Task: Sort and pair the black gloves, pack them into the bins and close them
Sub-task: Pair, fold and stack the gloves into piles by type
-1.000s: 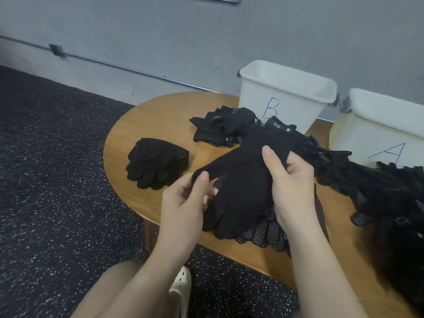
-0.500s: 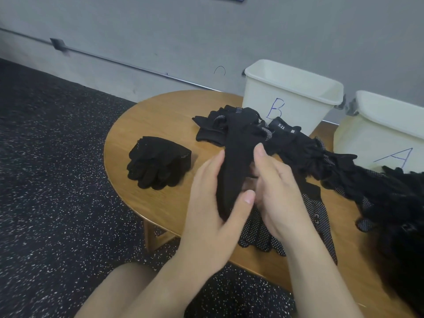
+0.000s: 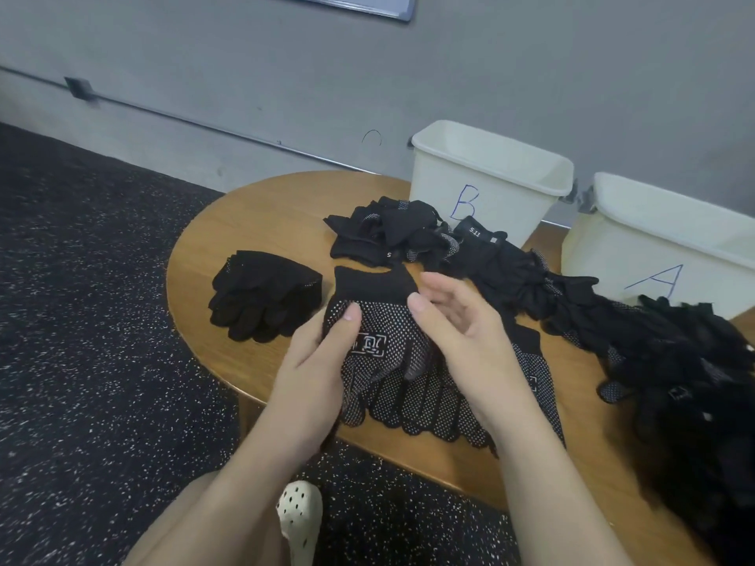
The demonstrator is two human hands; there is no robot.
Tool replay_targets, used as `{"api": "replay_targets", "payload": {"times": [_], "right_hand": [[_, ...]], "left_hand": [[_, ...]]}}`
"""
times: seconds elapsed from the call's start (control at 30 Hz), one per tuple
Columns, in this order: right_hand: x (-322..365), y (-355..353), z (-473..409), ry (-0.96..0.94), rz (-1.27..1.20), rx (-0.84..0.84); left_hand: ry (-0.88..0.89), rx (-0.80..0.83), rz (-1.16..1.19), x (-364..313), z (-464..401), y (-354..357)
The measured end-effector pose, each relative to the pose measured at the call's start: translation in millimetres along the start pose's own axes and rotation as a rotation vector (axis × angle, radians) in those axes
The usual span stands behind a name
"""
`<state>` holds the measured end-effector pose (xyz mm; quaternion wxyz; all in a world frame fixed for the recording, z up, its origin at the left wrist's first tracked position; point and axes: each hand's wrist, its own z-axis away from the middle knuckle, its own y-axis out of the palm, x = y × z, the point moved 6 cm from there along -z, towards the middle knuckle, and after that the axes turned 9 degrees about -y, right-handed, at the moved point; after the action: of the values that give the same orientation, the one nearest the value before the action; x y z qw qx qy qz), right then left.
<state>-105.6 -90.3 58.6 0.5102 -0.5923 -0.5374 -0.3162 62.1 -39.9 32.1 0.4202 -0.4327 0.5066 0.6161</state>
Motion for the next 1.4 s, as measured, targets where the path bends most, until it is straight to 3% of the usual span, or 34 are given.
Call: {"api": "replay_targets", "payload": {"times": [0.07, 0.13, 0.3, 0.43, 0.6, 0.77, 0.93, 1.23, 1.4], "right_hand": [[-5, 9, 5, 0.105, -0.222, 0.200], [-6, 13, 12, 0.150, -0.362, 0.259], [-2, 2, 15, 0.095, -0.308, 0.067], [16, -27, 13, -0.067, -0.202, -0.129], [20, -39, 18, -0.109, -0.210, -0.042], [-1, -33, 11, -0.091, -0.084, -0.010], [-17, -28, -9, -0.118, 0.043, 0.003], [-40, -17, -45, -0.167, 0.370, -0.044], [-52, -18, -58, -0.159, 0.413, -0.043]], "left_hand": [[-0.064, 0.013, 0.000, 3, -1, -4], [-0.126, 0.071, 0.015, 8, -2, -2], [-0.153, 0.198, 0.077, 7, -2, 4], [-0.088, 0.437, -0.041, 3, -2, 12], [-0.186, 0.577, -0.156, 15, 0, 11], [-0.197, 0.446, -0.194, 14, -11, 4], [-0.156, 0.176, -0.358, 21, -28, -9], [-0.168, -0.038, -0.519, 27, -38, -23], [-0.140, -0.130, -0.474, 23, -44, -33]]}}
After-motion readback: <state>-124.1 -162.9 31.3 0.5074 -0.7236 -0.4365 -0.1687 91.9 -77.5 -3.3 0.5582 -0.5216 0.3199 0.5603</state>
